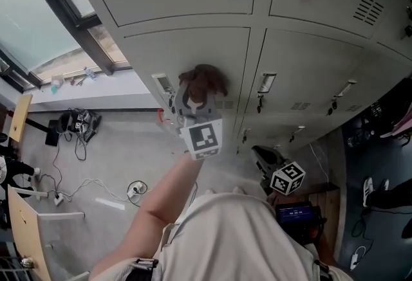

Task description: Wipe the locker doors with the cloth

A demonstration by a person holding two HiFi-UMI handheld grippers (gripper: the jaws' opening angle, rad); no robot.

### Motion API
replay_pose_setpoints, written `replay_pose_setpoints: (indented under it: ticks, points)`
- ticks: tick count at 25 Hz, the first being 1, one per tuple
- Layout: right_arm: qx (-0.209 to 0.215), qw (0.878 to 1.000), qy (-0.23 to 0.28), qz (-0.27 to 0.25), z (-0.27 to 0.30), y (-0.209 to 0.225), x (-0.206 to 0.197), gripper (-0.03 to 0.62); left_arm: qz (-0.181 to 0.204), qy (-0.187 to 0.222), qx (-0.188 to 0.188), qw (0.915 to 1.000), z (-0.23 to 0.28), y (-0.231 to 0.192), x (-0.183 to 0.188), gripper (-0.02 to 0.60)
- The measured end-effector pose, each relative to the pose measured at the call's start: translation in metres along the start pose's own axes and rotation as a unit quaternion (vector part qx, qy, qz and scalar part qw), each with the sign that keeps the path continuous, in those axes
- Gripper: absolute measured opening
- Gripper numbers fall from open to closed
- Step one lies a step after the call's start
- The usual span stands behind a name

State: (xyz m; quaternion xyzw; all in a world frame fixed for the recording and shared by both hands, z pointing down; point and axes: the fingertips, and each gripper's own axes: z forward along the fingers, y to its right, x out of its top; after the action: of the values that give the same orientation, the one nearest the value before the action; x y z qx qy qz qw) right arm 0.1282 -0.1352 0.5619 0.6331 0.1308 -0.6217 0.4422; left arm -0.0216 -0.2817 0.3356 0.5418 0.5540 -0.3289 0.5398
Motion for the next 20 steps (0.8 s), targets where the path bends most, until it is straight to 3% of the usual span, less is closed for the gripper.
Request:
replay_pose_setpoints:
  ticks: [5,8,10,14,20]
  points:
    - [-0.005,1.000,0.000,0.006,-0.006,0.002,-0.005,0.029,0.104,0.037,-0.056,0.9924,0.010,0.066,0.021,0.106]
    - [-0.006,1.000,-0.001,0.008,-0.006,0.002,-0.007,0.029,0.209,0.049,-0.123,0.9690,0.011,0.118,0.018,0.106]
    - [-0.005,1.000,0.000,0.009,-0.004,0.001,-0.006,0.029,0.246,0.051,-0.142,0.9575,0.009,0.127,0.012,0.107]
    - [-0.001,1.000,-0.003,0.006,0.003,-0.002,-0.004,0.029,0.237,0.041,-0.098,0.9656,0.006,0.075,0.004,0.107]
    - [0.005,1.000,-0.012,0.005,0.013,-0.005,-0.008,0.029,0.228,0.012,0.021,0.9735,-0.005,-0.050,-0.006,0.107]
